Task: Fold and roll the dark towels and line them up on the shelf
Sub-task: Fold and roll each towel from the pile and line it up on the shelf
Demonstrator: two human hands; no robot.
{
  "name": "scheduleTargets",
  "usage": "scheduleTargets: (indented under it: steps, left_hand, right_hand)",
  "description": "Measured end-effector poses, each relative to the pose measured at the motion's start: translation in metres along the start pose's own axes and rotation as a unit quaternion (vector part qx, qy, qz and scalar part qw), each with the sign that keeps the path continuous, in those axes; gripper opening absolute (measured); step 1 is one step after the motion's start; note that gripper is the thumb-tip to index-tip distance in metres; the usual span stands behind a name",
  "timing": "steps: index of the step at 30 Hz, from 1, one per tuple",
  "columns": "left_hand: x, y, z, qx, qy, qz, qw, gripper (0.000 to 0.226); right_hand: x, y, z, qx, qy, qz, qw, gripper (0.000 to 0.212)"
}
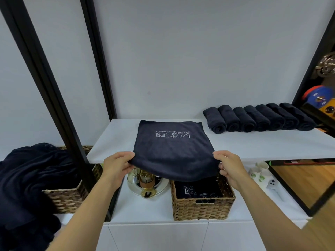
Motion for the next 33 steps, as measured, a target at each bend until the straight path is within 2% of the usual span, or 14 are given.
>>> scheduleTargets:
  steps: [4,7,9,11,14,17,20,24,29,32,33]
  left_hand:
    - [-0.011,-0.003,-0.004,-0.007,-0.020,-0.034,0.999,0.012]
    - [-0.021,-0.002,-0.008,-0.017,-0.047,-0.052,0.997,0.010]
    - [-0.025,-0.001,-0.013,-0.004,-0.058,-0.043,0.997,0.007]
    - [-0.030,-0.002,-0.018,0.016,-0.070,-0.033,0.997,0.008]
    - [-0.037,-0.001,-0.025,0.030,-0.103,-0.029,0.994,0.007]
    - [-0.040,0.000,-0.032,0.029,-0.118,-0.028,0.992,0.021]
    - [-0.032,0.001,-0.039,0.020,-0.111,-0.023,0.993,0.026]
    - [0.009,-0.001,-0.035,-0.035,-0.074,-0.031,0.996,0.023]
    - [0.099,-0.013,0.002,-0.076,0.032,0.038,0.996,0.004]
    - [0.150,-0.018,0.030,-0.103,0.118,0.085,0.984,0.023]
    - [0.167,-0.019,0.040,-0.113,0.119,0.107,0.981,0.027]
  right_hand:
    - [0.014,0.014,0.008,-0.115,0.002,0.060,0.992,0.017]
    - [0.018,0.026,0.013,-0.178,-0.007,0.043,0.983,0.026]
    - [0.027,0.033,0.015,-0.170,-0.023,0.041,0.984,0.042]
    - [0.040,0.040,0.015,-0.131,-0.034,0.063,0.989,0.049]
    - [0.056,0.053,0.021,-0.146,-0.001,0.093,0.985,0.031]
    - [0.060,0.061,0.021,-0.192,0.137,0.053,0.970,0.006]
    - [0.052,0.061,0.010,-0.184,0.207,0.003,0.961,0.015]
    - [-0.002,0.046,-0.005,-0.101,0.110,-0.064,0.987,0.019]
    - [-0.101,-0.015,0.006,-0.024,-0.022,-0.128,0.991,0.017]
    - [-0.149,-0.056,0.023,-0.047,-0.131,-0.117,0.983,0.005]
    - [-0.164,-0.068,0.028,-0.063,-0.176,-0.118,0.975,0.007]
Point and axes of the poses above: each hand's wrist, its own y-axis away from the middle knuckle, its own z-axis out of the palm, x = y × z, the point moved 7 cm from there along -y, towards the middle knuckle, and after that the axes turned 11 degrees about -z, right-handed, at the moved point
